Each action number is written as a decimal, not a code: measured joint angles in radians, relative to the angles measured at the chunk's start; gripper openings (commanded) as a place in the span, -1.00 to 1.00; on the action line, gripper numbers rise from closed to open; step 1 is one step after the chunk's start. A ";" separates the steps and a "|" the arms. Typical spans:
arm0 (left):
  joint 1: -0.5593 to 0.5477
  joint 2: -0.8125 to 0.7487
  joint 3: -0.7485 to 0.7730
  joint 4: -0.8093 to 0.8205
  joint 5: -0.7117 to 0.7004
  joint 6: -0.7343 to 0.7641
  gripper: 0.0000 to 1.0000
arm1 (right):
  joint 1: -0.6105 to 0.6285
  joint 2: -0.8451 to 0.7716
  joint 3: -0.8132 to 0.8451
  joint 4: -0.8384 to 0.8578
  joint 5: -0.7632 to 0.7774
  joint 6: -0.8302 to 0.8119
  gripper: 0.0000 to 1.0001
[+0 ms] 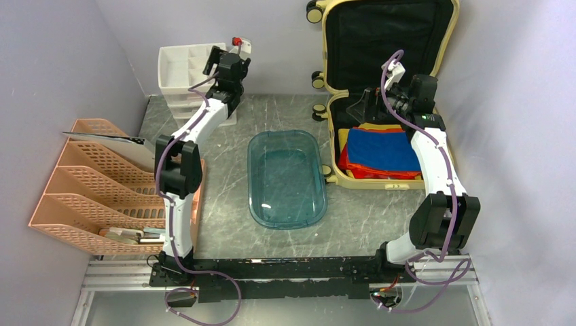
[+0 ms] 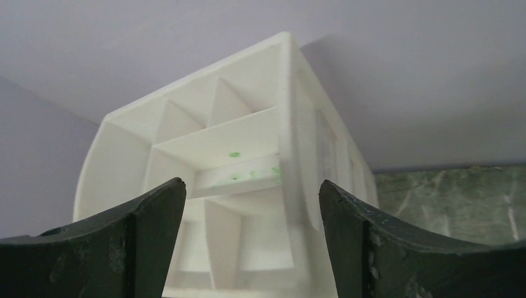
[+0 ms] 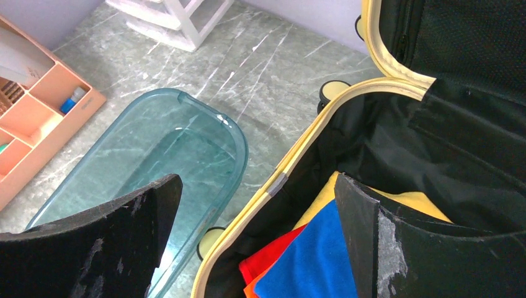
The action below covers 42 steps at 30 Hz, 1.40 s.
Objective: Open, take out, and arrange the luggage
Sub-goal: Adjust the storage box at the corner of the board.
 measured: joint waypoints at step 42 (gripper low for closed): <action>0.155 0.025 0.047 -0.075 -0.072 -0.002 0.71 | 0.000 0.000 0.000 0.008 -0.018 0.008 0.99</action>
